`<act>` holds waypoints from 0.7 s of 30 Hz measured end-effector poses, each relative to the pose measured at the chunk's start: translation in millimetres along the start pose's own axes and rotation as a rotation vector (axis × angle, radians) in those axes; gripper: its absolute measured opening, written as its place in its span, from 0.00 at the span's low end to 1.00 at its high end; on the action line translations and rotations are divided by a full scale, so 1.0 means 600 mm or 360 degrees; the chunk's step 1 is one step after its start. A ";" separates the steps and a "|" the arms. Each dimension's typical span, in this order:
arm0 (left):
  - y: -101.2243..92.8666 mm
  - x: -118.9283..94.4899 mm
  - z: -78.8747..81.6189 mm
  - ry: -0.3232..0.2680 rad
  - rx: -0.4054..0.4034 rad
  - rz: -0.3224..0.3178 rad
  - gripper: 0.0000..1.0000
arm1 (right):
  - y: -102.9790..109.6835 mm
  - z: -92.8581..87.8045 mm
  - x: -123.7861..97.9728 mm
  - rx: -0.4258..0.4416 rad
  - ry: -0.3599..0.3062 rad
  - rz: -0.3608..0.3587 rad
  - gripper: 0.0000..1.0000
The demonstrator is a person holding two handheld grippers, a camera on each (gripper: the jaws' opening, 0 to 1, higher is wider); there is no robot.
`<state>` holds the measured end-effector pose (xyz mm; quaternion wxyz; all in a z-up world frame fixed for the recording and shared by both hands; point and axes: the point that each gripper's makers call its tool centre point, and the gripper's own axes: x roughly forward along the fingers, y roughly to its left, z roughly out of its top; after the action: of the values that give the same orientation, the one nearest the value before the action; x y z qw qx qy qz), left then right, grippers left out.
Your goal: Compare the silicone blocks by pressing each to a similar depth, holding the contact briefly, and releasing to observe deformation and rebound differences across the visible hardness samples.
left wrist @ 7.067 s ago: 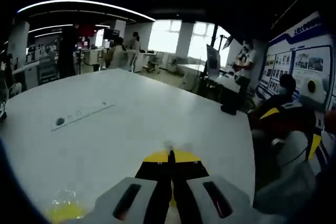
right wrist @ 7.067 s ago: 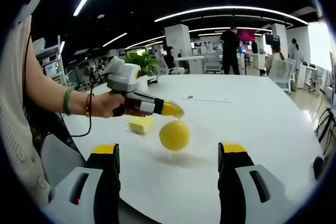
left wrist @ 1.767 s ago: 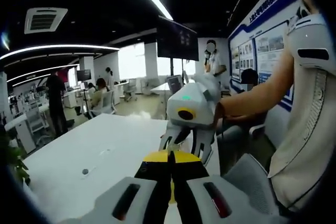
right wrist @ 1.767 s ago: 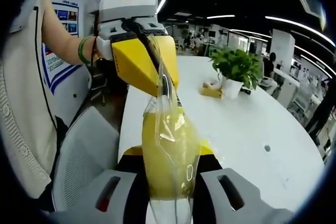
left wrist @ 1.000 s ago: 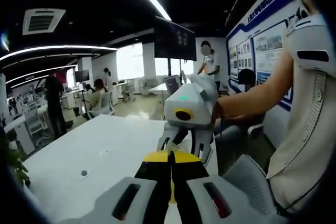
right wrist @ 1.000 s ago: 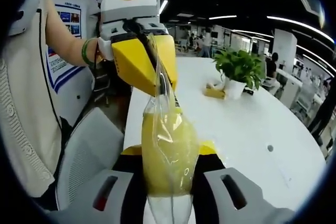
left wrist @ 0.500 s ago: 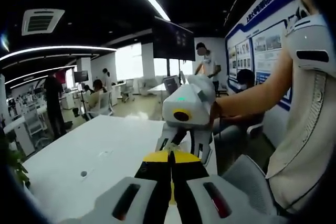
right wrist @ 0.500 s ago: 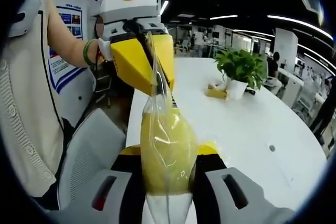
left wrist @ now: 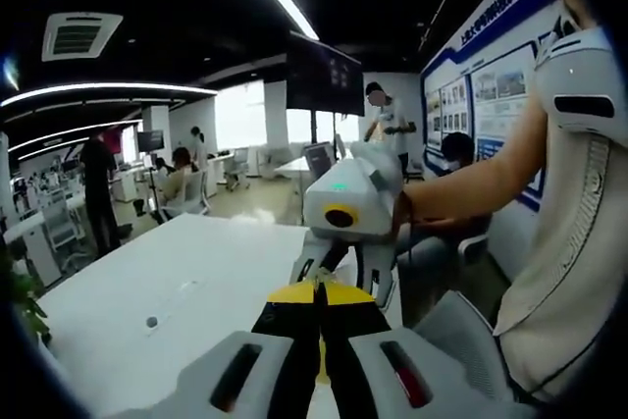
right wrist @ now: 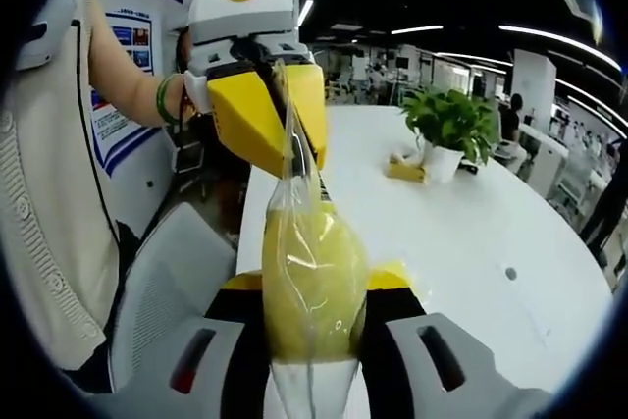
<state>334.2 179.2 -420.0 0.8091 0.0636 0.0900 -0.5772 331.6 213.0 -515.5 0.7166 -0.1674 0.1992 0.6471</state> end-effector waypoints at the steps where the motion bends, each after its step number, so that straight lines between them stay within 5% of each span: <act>1: 0.001 0.001 -0.002 0.0000 -0.0012 -0.0004 0.00 | 0.000 -0.002 0.000 0.0010 0.0004 -0.0010 0.30; 8: 0.008 0.013 -0.016 0.0016 -0.0085 0.0008 0.00 | -0.009 -0.014 -0.005 0.0064 -0.0017 -0.0064 0.35; 14: 0.016 0.023 -0.032 0.0028 -0.0158 0.0031 0.00 | -0.005 -0.033 -0.010 0.0207 -0.0042 -0.0097 0.61; 21: 0.025 0.044 -0.051 0.0010 -0.0273 0.0053 0.00 | -0.041 -0.069 -0.045 0.0235 -0.0139 -0.0436 0.82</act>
<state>354.4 166.0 -455.6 0.8207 -0.0025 0.1405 -0.5538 350.7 166.5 -538.4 0.8165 -0.1116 0.1902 0.5335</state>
